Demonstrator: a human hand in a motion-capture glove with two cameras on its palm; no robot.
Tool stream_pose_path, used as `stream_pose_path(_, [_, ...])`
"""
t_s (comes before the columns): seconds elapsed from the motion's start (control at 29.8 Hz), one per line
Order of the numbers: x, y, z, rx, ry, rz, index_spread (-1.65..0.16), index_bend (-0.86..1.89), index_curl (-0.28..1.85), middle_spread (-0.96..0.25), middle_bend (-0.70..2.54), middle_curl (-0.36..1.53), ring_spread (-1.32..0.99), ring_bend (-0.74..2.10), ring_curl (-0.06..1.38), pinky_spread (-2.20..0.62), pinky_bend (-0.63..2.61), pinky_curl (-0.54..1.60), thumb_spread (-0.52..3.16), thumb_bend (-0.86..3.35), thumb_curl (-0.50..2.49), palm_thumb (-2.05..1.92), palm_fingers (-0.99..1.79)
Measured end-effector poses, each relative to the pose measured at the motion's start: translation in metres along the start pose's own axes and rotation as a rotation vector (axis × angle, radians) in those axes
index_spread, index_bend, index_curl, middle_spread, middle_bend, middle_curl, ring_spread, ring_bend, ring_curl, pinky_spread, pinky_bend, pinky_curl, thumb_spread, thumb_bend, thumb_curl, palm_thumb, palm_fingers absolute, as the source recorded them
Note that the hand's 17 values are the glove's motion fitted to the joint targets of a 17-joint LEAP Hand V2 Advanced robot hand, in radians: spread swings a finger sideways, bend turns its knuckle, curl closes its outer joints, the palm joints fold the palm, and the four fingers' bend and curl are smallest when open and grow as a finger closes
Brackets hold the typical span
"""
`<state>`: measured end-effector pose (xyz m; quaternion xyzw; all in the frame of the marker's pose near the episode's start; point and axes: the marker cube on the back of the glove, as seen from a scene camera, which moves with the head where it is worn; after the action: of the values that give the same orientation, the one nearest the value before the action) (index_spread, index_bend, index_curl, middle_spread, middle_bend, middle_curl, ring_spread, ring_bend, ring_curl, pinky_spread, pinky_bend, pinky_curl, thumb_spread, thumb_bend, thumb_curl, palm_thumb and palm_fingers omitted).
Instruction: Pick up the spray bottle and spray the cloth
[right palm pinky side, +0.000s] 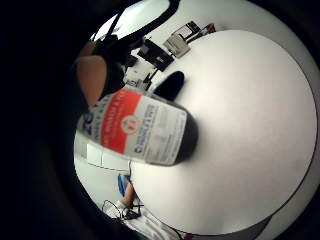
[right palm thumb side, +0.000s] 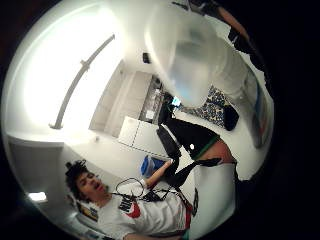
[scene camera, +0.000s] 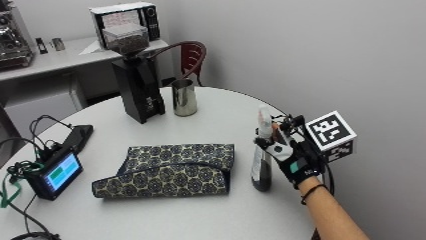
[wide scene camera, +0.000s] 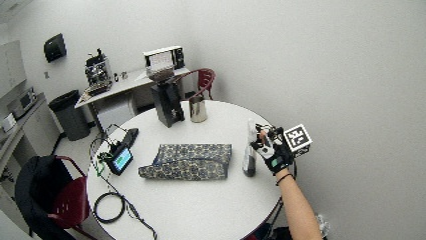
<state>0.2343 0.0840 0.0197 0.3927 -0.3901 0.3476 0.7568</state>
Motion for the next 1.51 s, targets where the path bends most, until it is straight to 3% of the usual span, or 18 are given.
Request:
stream_pose_path(0.17, [0.023,-0.005,0.014,0.052,-0.018,0.025,-0.35,0.01,0.12,-0.05,0.37,0.40,-0.04,0.51,0.38,0.10,0.47,0.37,1.08,0.02,0.31,0.69,0.68])
stream_pose_path(0.57, [0.034,0.016,-0.011,0.150,-0.034,-0.003,-0.26,0.19,0.21,-0.10,0.48,0.45,-0.09,0.58,0.39,0.09,0.25,0.31,1.10,0.05,0.39,0.86,1.12])
stream_pose_path(0.81, [-0.047,0.002,-0.050,0.043,0.009,-0.091,-0.23,0.16,0.26,-0.10,0.50,0.46,-0.09,0.60,0.41,0.04,0.27,0.33,1.10,0.01,0.41,0.85,1.22])
stream_pose_path(0.94, [-0.081,-0.005,-0.046,-0.058,0.041,-0.049,-0.21,0.15,0.28,-0.10,0.50,0.47,-0.09,0.60,0.42,0.03,0.28,0.34,1.10,0.00,0.42,0.86,1.23])
stream_pose_path(1.04, [-0.075,-0.003,-0.027,-0.167,0.082,0.048,-0.21,0.16,0.29,-0.10,0.50,0.47,-0.09,0.61,0.42,0.01,0.29,0.35,1.10,-0.01,0.43,0.86,1.25])
stream_pose_path(1.24, [0.006,0.023,0.025,-0.392,0.172,0.227,-0.19,0.15,0.31,-0.09,0.53,0.48,-0.08,0.63,0.43,0.00,0.29,0.35,1.10,-0.02,0.44,0.85,1.26])
stream_pose_path(1.51, [-0.043,0.002,0.012,-0.368,0.175,0.190,-0.16,0.15,0.33,-0.08,0.55,0.48,-0.07,0.66,0.44,0.01,0.29,0.36,1.11,-0.02,0.45,0.86,1.26])
